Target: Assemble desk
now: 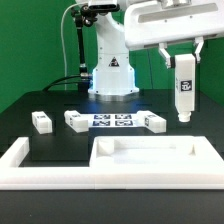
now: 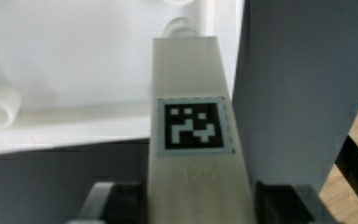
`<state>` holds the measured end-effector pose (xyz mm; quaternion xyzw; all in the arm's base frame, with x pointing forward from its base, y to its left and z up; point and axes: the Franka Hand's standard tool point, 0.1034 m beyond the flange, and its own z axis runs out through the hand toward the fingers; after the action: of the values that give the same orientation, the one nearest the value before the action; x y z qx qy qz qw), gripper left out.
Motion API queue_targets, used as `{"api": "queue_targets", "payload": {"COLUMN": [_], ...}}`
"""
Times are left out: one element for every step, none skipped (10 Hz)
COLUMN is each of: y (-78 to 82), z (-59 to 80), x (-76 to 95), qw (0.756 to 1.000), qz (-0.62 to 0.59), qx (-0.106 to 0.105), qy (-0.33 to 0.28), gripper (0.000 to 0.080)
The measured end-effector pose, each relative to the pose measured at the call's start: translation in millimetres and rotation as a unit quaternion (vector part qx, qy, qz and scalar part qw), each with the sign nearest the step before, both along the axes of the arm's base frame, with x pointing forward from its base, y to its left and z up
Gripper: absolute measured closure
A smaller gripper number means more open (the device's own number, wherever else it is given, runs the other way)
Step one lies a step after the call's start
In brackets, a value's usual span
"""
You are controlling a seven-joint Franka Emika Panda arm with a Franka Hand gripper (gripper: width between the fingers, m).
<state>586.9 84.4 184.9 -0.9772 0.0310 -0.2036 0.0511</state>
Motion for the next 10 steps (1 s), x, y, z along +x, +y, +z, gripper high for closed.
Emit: {"api": "queue_targets", "payload": {"y": [-6.3,-6.7,-5.1,-5.1,-5.1,-4.1,5.4,13.1,11.0,7.8], "z": [6.0,13.9,23.5,20.8,19.0,17.7,12.8,1.6,-6.7,-16.3], "x": [19.1,37.5,49.7,47.6,46.4,46.2,45.9,42.6,43.4,43.1], "qw": [1.000,0.999,0.999,0.999,0.999,0.999,0.998,0.997,0.997,0.997], "qz": [0.013,0.021,0.020,0.019,0.020,0.020,0.020,0.031,0.034,0.033], "qx": [-0.009,-0.014,-0.012,-0.012,-0.012,-0.012,-0.010,-0.016,-0.022,-0.024], "qy": [-0.013,-0.025,-0.026,-0.027,-0.025,-0.026,-0.056,-0.063,-0.062,-0.060], "gripper": [0.0511,0.0511,0.0511,0.0511,0.0511,0.0511,0.0511,0.0511,0.0511,0.0511]}}
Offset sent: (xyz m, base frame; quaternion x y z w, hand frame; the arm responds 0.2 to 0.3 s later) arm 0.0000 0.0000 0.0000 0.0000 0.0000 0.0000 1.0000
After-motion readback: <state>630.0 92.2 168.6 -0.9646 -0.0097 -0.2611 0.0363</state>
